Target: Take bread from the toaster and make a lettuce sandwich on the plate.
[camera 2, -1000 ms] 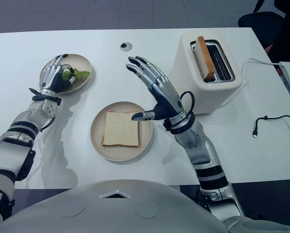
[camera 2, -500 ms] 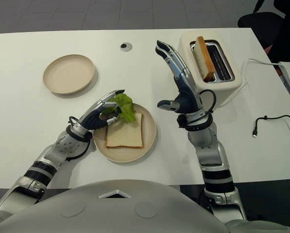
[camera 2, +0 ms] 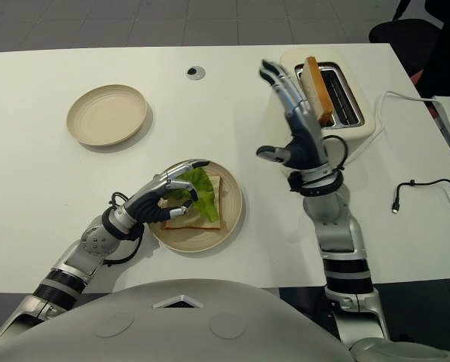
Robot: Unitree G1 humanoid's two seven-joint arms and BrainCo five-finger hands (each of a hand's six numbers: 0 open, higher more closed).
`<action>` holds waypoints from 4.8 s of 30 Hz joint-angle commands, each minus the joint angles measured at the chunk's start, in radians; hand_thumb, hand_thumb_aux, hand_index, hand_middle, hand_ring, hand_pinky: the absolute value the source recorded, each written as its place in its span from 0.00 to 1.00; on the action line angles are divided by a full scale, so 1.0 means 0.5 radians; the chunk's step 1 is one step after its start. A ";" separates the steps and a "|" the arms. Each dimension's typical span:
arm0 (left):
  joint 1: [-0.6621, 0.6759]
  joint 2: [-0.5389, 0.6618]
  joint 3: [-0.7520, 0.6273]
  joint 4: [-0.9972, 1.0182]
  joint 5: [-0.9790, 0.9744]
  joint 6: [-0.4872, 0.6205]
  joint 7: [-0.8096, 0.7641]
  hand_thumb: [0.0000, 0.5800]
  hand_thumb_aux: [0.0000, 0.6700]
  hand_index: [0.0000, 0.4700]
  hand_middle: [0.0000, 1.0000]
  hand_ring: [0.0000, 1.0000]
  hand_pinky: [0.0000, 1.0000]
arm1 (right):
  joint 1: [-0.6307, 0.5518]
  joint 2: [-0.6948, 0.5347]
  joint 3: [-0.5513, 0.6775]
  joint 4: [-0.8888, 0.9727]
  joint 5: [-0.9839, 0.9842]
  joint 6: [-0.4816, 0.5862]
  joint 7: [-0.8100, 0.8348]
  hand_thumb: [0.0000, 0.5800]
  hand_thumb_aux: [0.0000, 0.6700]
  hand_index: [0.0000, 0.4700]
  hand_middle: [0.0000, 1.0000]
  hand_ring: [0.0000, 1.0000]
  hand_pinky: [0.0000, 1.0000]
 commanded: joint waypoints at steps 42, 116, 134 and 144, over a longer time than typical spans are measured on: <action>-0.063 -0.309 1.016 -0.247 -0.228 0.005 0.414 0.00 0.00 0.00 0.00 0.00 0.00 | 0.221 0.014 0.685 0.013 1.425 1.230 0.952 1.00 1.00 1.00 1.00 1.00 1.00; -0.351 -0.466 0.167 0.479 -0.524 0.107 -0.083 0.00 0.00 0.00 0.00 0.00 0.00 | -0.085 0.280 0.683 0.785 0.281 -0.025 0.026 0.00 0.00 0.00 0.00 0.00 0.00; -0.564 -0.897 0.670 1.036 -0.326 -0.117 0.570 0.00 0.00 0.00 0.00 0.00 0.00 | -0.210 0.441 0.431 1.456 0.166 -0.681 -0.558 0.00 0.00 0.00 0.00 0.00 0.00; -0.381 -1.058 0.639 0.828 -0.106 -0.060 0.772 0.00 0.00 0.00 0.00 0.00 0.00 | -0.135 0.420 0.470 1.390 0.202 -0.726 -0.428 0.00 0.00 0.00 0.00 0.00 0.00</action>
